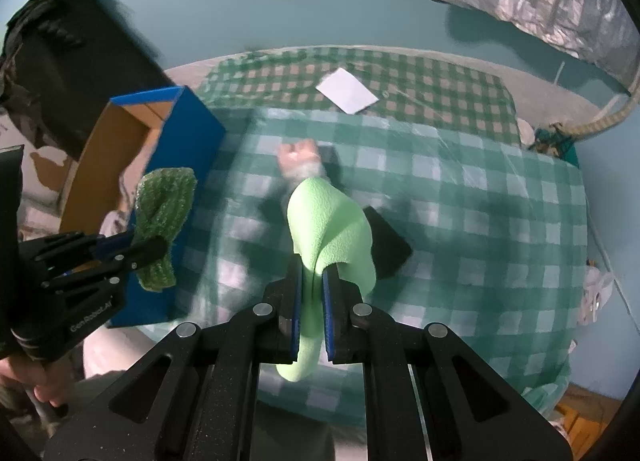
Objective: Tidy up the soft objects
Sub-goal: 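Carry the green scrubber and light-green cloth over the box with both tools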
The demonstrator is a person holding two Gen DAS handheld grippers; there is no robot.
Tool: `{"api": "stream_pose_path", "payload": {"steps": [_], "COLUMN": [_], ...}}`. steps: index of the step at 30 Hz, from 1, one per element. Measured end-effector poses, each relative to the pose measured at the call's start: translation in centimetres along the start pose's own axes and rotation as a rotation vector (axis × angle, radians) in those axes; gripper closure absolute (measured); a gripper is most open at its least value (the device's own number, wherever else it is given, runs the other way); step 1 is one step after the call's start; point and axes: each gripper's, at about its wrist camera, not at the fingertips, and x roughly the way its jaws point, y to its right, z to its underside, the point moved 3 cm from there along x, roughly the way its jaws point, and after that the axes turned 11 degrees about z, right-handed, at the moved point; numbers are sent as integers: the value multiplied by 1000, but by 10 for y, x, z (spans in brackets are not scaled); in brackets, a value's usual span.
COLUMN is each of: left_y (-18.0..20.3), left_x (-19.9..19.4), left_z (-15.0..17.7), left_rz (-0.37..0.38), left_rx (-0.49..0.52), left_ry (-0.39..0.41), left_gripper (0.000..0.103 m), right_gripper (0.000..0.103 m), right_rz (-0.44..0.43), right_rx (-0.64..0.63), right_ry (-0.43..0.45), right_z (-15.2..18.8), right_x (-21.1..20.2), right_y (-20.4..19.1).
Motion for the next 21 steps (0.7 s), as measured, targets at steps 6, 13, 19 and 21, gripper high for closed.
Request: {"api": "stream_pose_path", "payload": {"steps": [6,13,19,21], "left_y": [-15,-35,-54,-61], "left_x": [-21,-43,-57,-60], "left_z": [3,7,10,11], "left_rz": [-12,-38,-55,-64], "left_rx": [-27,-60,-95,-110], "left_ry": [29,59,84,89], "left_gripper": [86,86,86,86], "right_gripper": [94,94,94,94], "right_rz": [-15,-46,-76,-86], "right_rx": [-35,-75,-105,-114], "right_ry": [20,43,62,67], "right_z": [-10,-22,-34,-38], "right_x": [-10,-21,-29,-30], "right_y": [-24,-53,-74,-81]}}
